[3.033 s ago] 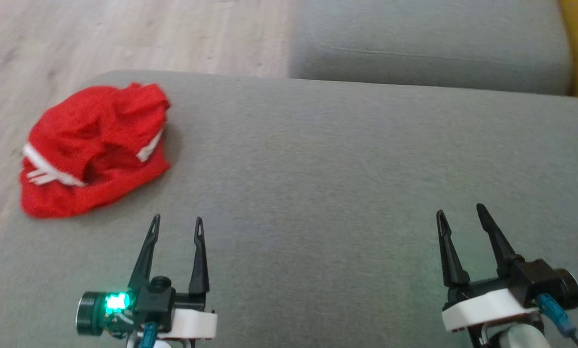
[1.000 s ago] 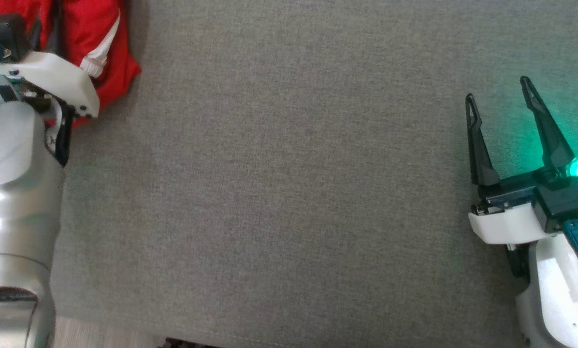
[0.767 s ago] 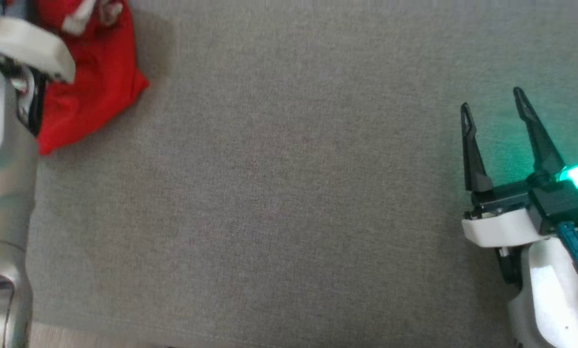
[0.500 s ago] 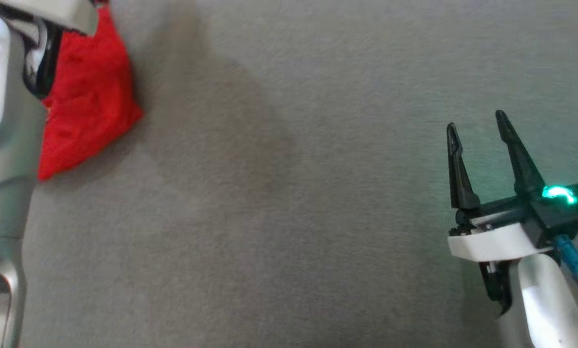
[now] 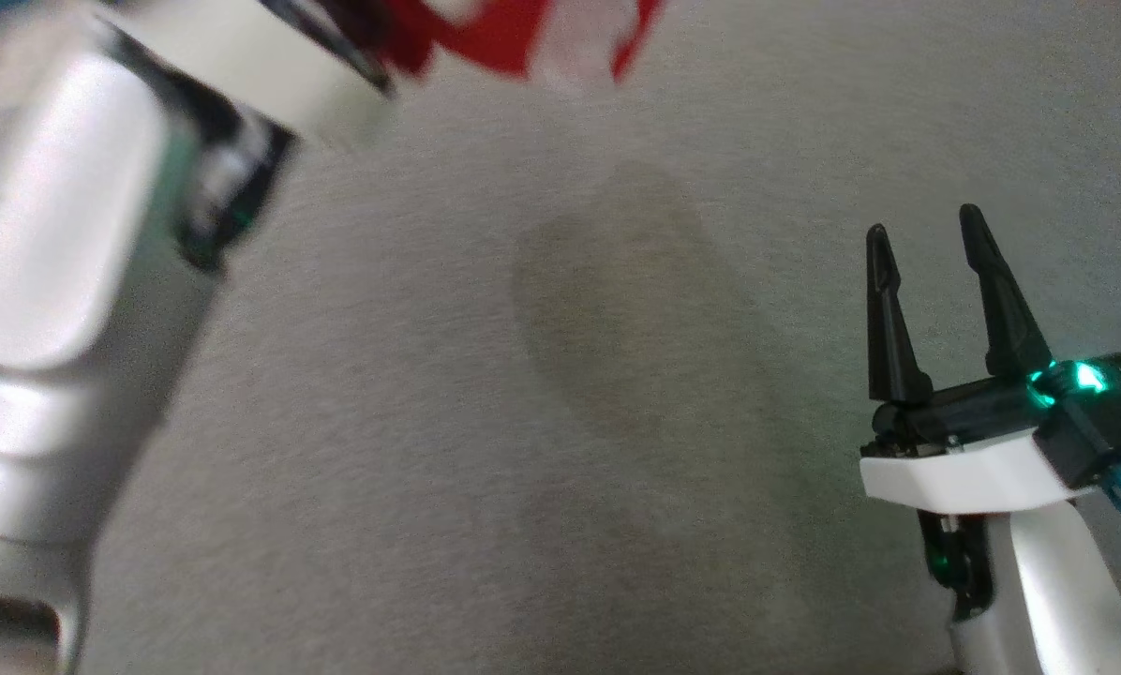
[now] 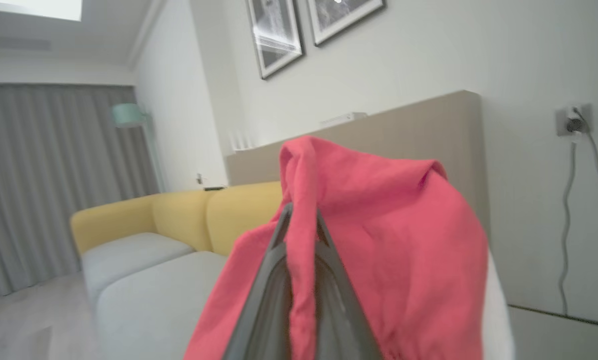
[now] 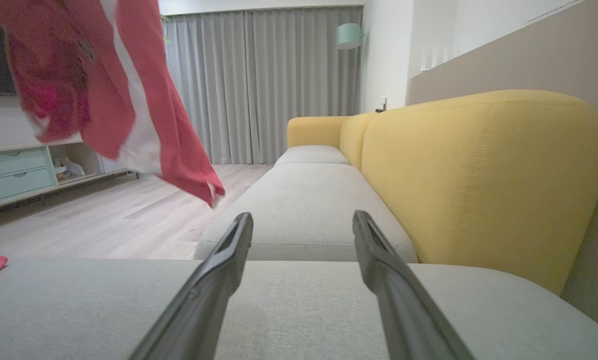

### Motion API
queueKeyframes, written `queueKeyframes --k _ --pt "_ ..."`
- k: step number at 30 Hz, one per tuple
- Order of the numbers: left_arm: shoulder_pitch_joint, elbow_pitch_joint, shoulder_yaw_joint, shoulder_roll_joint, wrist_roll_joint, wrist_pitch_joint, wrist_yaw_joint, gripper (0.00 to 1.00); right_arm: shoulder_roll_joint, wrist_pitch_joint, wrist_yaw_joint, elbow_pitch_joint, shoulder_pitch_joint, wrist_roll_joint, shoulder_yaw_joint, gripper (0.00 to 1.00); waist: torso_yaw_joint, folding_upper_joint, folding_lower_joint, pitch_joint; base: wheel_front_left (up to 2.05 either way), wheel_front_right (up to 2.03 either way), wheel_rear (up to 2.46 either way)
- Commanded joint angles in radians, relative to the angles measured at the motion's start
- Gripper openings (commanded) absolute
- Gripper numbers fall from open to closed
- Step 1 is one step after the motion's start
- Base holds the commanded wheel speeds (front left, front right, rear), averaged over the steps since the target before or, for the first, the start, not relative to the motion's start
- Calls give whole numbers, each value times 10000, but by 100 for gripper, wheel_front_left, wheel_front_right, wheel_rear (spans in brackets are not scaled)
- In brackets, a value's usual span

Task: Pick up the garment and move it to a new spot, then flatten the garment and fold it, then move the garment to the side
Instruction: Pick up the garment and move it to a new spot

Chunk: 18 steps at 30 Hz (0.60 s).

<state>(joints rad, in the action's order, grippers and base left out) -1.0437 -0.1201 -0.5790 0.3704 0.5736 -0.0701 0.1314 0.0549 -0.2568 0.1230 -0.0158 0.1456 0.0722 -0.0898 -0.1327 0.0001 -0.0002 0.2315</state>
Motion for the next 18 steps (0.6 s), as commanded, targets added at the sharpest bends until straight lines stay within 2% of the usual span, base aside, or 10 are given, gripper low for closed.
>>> queueKeyframes --k 1,4,7,12,13,14,15,18 --pt "31 227 16 226 -240 -20 -47 0 -46 -49 77 -439 7 154 -258 100 -1002 -1 2 166 0 0 0" --pt "640 -239 -919 219 -1218 326 -122 0 -46 -49 77 -553 28 340 -411 100 -1532 -1 2 529 0 0 0" --pt "1239 -1257 -1839 113 -2407 1307 -337 0 -46 -49 77 -616 47 446 -587 100 -1897 -1 2 954 0 0 0" --pt "2047 -3541 -2391 -671 -2692 2785 -565 0 -46 -49 77 -655 19 496 -954 100 -2125 -1 2 1437 0 0 0" --pt "2063 -3892 -2471 -788 -2781 2948 -580 21 -46 -49 77 -662 12 492 -998 100 -2130 -1 2 1485 0 0 0" --pt "2043 -4121 -2461 -896 -2892 3108 -715 97 -46 -49 77 -670 3 488 -1013 100 -2123 -1 2 1506 0 0 0" --pt "2071 -4303 -2334 -1044 -2875 3205 -908 100 -46 -49 77 -671 -22 491 -993 100 -2076 -1 2 1504 0 0 0" --pt "2214 -4370 -1984 -1410 -2844 3305 -1281 100 -47 -49 77 -623 -159 465 -865 100 -1773 -1 2 1331 0 0 0"
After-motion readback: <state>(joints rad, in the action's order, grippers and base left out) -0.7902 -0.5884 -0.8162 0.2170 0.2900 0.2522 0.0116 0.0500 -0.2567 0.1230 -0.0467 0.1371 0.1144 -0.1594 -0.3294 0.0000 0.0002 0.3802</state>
